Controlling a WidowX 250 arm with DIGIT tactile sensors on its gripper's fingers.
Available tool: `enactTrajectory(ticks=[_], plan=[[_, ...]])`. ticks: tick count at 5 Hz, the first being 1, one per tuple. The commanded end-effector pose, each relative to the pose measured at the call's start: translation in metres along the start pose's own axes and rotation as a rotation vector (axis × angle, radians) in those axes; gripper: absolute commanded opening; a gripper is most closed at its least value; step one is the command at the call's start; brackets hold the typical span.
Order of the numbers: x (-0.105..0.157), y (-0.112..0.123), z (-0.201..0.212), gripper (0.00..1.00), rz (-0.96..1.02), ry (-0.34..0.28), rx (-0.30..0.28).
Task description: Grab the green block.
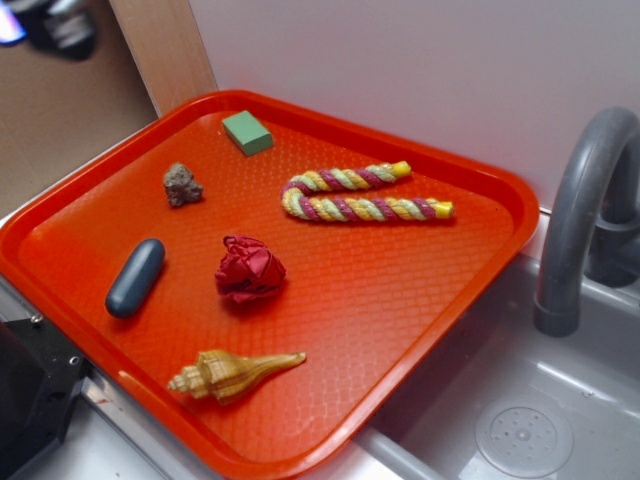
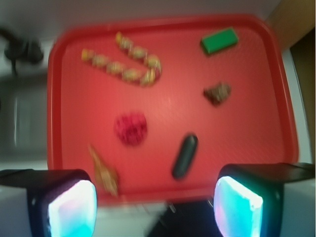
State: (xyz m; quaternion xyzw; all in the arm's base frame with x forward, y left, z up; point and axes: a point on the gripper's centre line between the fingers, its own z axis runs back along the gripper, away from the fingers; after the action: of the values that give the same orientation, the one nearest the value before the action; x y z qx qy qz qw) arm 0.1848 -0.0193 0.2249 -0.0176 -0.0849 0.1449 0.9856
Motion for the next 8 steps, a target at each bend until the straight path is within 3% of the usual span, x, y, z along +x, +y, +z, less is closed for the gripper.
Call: enactTrajectory(ticks=[1,2,4,5,6,8], plan=[[0.08,0.03,-0.024,1.0,0.391,-0.185,0.041],[0.102,0.052,-0.059,1.0,0.514,-0.272,0.114],[0.122,0.073,-0.128,1.0,0.516,-0.325,0.219],[0.133,0.079,-0.158,1.0,0.508,-0.356,0.243],[0.143,0.089,-0.184,1.0,0.51,-0.339,0.286],[0.138,0.106,-0.194,1.0,0.504,-0.335,0.26]])
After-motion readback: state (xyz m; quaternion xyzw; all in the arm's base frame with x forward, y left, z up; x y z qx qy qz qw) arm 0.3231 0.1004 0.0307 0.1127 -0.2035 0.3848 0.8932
